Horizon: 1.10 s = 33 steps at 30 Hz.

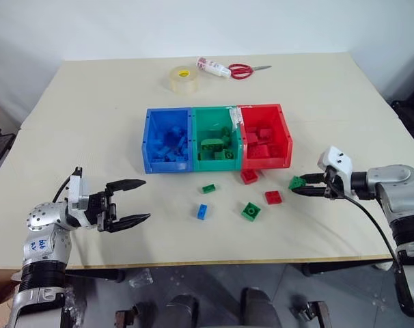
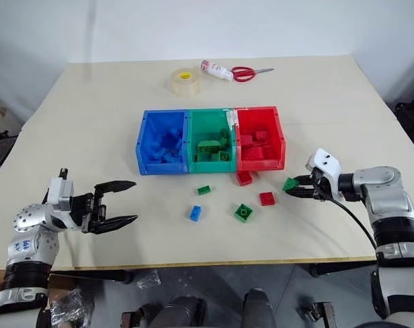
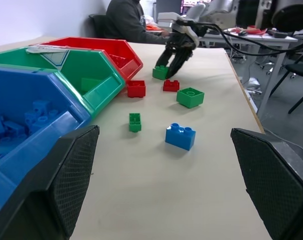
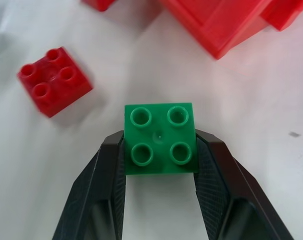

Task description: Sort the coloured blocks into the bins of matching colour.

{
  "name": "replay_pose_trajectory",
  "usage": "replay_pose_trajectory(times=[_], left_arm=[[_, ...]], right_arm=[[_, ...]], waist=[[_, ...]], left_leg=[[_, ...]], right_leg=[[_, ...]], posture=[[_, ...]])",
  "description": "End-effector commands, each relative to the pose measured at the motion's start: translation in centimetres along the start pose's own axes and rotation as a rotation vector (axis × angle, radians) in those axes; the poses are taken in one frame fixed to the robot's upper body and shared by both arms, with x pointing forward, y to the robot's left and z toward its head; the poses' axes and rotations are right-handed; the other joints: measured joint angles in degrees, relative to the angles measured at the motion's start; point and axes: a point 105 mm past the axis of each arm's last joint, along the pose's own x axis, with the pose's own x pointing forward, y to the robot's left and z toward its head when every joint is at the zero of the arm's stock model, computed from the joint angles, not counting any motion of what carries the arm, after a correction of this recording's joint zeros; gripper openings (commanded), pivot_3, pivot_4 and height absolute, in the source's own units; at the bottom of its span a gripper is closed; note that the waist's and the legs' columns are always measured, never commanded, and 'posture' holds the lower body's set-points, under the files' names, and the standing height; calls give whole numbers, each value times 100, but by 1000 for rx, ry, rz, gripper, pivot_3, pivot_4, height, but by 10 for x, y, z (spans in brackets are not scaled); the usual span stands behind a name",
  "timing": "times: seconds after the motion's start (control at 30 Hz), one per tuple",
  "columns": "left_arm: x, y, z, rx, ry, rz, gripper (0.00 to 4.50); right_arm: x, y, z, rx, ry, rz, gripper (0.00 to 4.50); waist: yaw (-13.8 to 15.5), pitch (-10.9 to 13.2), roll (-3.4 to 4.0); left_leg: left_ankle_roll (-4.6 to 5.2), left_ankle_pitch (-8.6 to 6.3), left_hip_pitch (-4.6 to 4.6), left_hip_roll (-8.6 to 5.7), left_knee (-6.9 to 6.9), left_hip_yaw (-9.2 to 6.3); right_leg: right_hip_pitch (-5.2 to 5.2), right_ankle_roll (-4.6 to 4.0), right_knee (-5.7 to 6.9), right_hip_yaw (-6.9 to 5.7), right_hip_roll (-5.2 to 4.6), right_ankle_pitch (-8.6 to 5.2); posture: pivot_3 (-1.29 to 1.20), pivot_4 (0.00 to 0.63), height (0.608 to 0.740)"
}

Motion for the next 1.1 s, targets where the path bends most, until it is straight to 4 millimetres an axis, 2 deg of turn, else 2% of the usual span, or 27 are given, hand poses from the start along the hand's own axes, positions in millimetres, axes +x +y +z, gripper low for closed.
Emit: replay_pose_trajectory(times=[0.03,0.13,0.23,0.33,0.47,0.67,0.77,0.93,0.97,1.1], left_arm=[[3,0,3,20,-9,-52,4500],[7,1,4,19,-19,-70,4500],[9,3,4,25,-19,-75,4500],[12,5,4,33,-16,-71,4500],[16,4,4,39,-25,-75,4500],[21,0,4,49,-33,-80,4500],[22,-3,4,51,-34,-83,4500],[24,-5,4,51,-38,-91,4500],[24,-6,5,50,-41,-96,4500],[24,-6,5,42,-44,-111,4500]], right_arm=[[-21,0,33,-81,-69,-68,1477],[-25,9,63,-134,-143,-87,1477],[-18,11,93,-166,-211,-101,1477],[0,6,119,-197,-260,-127,1477],[37,12,155,-221,-352,-59,1477],[88,13,182,-234,-389,-27,1477],[100,12,192,-238,-413,-33,2569],[98,14,194,-265,-428,-12,4273],[96,14,193,-270,-429,-9,4482],[78,21,180,-292,-416,29,4482]], waist=[[-7,0,0],[-14,0,0],[-32,0,0],[-29,0,0],[-31,0,0],[-42,0,-1],[-59,0,0],[-72,0,0],[-83,0,0],[-87,0,0]], left_leg=[[0,0,0,0,0,1],[0,0,-5,0,0,1],[-3,-1,-3,3,1,4],[-3,-2,-4,4,3,5],[-3,-2,-4,2,3,4],[-1,-3,-4,-3,8,0],[-1,-3,-4,-4,8,-7],[-1,-3,-4,-6,7,-22],[-1,-3,-4,-7,7,-21],[-1,-3,-4,-7,8,-24]], right_leg=[[0,0,0,0,0,0],[-10,0,9,0,-1,0],[-11,0,10,1,1,0],[-12,0,11,1,1,0],[-15,0,19,2,-1,0],[-22,-3,39,2,-2,2],[-23,-4,43,0,-1,3],[-24,-11,53,-9,0,6],[-24,-11,53,-9,0,6],[-26,-11,61,-11,0,6]], posture=[[0,150,740],[0,150,740],[0,150,740],[0,150,740],[0,150,740],[0,150,740],[0,150,740],[0,150,740],[0,150,740],[0,150,740]])
